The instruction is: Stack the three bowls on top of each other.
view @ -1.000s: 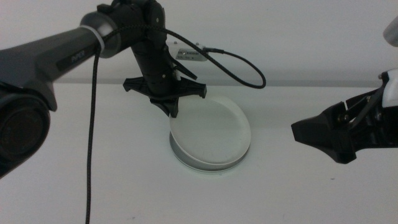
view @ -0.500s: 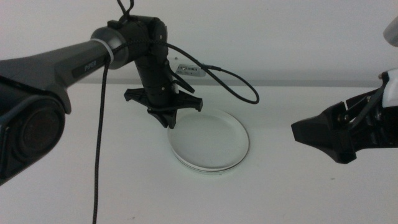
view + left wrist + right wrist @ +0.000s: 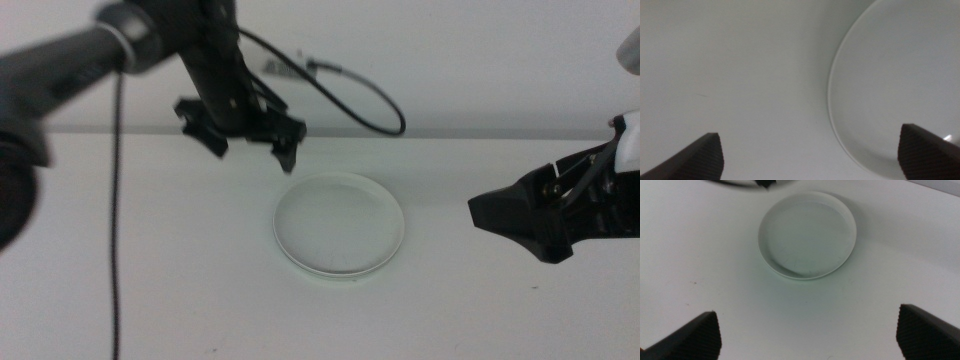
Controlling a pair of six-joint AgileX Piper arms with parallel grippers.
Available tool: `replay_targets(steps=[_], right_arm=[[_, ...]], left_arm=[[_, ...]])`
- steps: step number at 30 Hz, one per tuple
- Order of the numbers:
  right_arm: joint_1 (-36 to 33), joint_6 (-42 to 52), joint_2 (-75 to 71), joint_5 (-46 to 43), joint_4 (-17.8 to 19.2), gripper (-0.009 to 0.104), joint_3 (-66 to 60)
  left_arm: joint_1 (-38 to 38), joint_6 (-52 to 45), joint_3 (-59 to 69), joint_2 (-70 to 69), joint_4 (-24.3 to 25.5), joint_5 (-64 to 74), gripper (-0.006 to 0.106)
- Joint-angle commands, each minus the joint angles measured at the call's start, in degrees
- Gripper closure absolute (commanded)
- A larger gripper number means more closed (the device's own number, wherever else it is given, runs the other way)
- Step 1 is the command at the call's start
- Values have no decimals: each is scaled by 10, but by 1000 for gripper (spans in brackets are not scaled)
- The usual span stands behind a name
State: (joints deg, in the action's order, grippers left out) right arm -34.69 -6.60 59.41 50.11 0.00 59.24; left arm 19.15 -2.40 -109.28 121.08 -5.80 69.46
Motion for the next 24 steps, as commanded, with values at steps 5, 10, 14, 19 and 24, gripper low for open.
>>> replay_targets(steps=[5, 10, 14, 19, 24], right_arm=[[-1, 0, -2, -4, 0, 2, -2], [-1, 0, -2, -4, 0, 2, -2], [-1, 0, -2, -4, 0, 2, -2], [-1, 0, -2, -4, 0, 2, -2], [-1, 0, -2, -4, 0, 2, -2]], left_arm=[[-2, -8, 89, -155, 17, 3, 7], [-2, -6, 227, -289, 41, -53, 7], [-2, 5, 354, -418, 61, -90, 7], [-2, 82, 482, -561, 74, -120, 7], [-2, 85, 595, -684, 73, -253, 7]])
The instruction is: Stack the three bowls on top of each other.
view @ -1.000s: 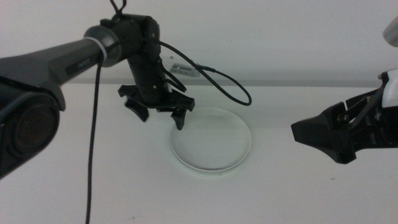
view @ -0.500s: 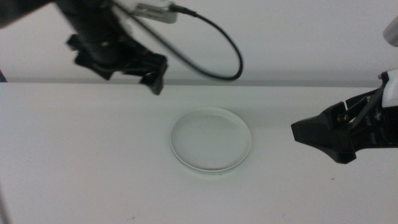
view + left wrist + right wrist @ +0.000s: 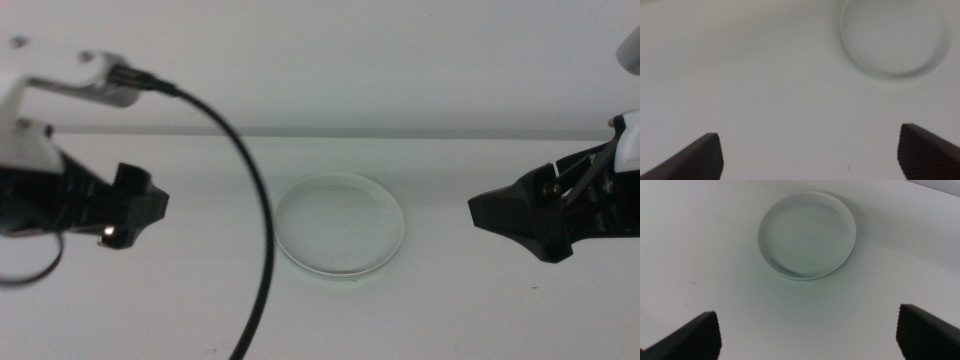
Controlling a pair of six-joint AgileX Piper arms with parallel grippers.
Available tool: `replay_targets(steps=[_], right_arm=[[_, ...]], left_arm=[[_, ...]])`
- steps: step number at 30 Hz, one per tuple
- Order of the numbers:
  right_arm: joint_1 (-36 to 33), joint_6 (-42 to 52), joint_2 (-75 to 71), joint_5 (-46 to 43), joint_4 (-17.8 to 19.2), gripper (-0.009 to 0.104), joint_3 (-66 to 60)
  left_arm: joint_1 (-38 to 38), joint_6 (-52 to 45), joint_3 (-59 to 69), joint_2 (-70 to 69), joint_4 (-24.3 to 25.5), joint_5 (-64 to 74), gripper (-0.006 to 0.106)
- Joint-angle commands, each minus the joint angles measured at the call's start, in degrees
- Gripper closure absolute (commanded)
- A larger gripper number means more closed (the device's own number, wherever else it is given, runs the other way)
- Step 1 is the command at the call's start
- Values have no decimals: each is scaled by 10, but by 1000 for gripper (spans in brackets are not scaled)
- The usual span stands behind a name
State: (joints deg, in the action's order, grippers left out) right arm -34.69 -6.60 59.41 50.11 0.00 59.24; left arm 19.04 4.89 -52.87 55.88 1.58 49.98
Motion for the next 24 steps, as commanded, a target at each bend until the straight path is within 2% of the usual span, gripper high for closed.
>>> replay_targets(steps=[1, 5, 17, 21, 24], right_arm=[[-1, 0, -2, -4, 0, 2, -2], [-1, 0, -2, -4, 0, 2, -2], [-1, 0, -2, -4, 0, 2, -2], [0, 0, -45, -5, 25, 2, -60], [25, 0, -140, -15, 37, 2, -179]], left_arm=[[-1, 12, 47, -48, 0, -83, 7], [-1, 12, 102, -109, 0, -168, 7], [-1, 10, 114, -169, 0, -178, 7], [-29, 10, 130, -191, 0, -193, 7], [-84, 10, 211, -254, 0, -283, 7]])
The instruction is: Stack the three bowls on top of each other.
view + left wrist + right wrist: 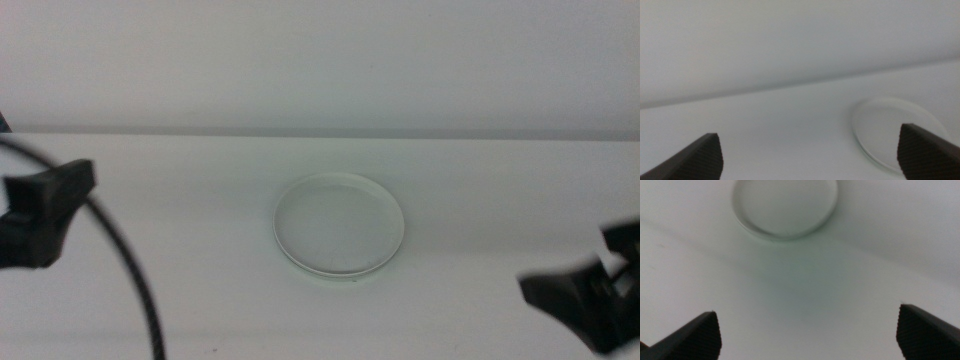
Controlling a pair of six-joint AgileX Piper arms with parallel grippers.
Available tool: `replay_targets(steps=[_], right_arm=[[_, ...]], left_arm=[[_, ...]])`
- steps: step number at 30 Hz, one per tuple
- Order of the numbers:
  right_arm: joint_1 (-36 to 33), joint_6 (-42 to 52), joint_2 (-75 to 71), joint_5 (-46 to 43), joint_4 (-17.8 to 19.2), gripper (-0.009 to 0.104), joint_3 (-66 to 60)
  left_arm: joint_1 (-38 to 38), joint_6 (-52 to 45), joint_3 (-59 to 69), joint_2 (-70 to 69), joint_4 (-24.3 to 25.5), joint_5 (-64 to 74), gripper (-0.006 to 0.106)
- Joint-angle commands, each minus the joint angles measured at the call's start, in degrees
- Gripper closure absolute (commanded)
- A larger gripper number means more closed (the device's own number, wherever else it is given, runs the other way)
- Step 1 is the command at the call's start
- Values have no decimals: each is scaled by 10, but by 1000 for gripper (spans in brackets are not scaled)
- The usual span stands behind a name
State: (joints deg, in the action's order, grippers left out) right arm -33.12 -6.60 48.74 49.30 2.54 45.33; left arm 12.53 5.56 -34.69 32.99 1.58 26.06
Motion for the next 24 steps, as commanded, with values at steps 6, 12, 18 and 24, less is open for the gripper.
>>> replay_targets(steps=[6, 12, 18, 24], right_arm=[[40, 0, -170, -100, 13, 2, -174], [48, -2, -298, -162, 80, 2, -250], [147, -2, -367, -205, 51, 2, -310], [281, -2, -411, -365, -3, 2, -395]], left_arm=[[-78, 3, 171, -155, 0, -81, 7], [-98, 3, 251, -239, -3, -78, 7], [-98, 3, 318, -285, -29, -94, 7], [-98, 3, 370, -331, -28, -112, 7]])
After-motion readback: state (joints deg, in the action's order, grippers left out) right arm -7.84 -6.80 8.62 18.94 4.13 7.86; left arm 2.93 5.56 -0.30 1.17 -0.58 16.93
